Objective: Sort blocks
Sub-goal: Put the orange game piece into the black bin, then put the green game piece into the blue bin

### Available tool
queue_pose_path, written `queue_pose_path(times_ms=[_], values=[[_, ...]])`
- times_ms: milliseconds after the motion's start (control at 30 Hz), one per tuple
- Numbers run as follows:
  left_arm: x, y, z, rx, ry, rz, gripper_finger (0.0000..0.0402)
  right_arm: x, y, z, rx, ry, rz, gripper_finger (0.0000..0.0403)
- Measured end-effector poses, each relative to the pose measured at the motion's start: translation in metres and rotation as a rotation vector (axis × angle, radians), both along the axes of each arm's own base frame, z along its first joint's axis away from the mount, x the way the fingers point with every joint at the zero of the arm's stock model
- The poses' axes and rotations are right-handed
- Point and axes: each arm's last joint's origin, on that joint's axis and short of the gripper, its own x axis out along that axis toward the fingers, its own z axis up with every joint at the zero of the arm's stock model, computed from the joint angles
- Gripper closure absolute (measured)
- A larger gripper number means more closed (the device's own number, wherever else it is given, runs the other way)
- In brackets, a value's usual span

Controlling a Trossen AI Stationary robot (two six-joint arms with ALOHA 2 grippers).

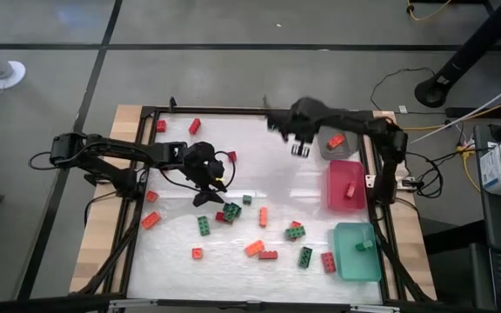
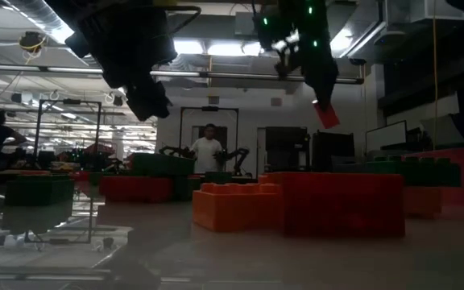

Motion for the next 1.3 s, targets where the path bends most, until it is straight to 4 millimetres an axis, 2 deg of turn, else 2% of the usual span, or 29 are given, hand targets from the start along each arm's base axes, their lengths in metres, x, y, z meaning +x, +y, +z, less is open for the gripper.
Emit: queue_pose_path(times_ms=[200, 300, 433, 633, 867, 1167, 1300], values=[[0.0, 0.0, 0.0, 0.002, -0.003, -0.001, 0.0183, -0.03, -0.06, -0.001, 0.053, -0.043, -0.206, 0.03], [0.0, 0.0, 0.0, 0.002, -0.004, -0.001, 0.0183, -0.045, -0.08, -0.001, 0.082, -0.052, -0.284, 0.03], [0.001, -0.003, 0.0, 0.008, -0.006, -0.007, 0.0183, -0.059, -0.097, -0.001, 0.112, -0.074, -0.351, 0.03], [0.002, -0.023, 0.0, 0.055, -0.005, -0.055, 0.0183, -0.067, -0.107, -0.002, 0.118, -0.082, -0.391, 0.0299], [0.002, -0.048, -0.002, 0.123, 0.034, 0.048, 0.0183, -0.067, -0.107, -0.002, 0.112, -0.092, -0.398, 0.0294], [-0.009, -0.082, -0.007, 0.142, 0.107, -0.054, 0.0183, -0.067, -0.107, -0.002, 0.092, -0.101, -0.441, 0.021], [-0.023, -0.099, -0.013, 0.24, 0.171, -0.203, 0.0183, -0.067, -0.107, -0.002, 0.092, -0.101, -0.442, 0.0183]])
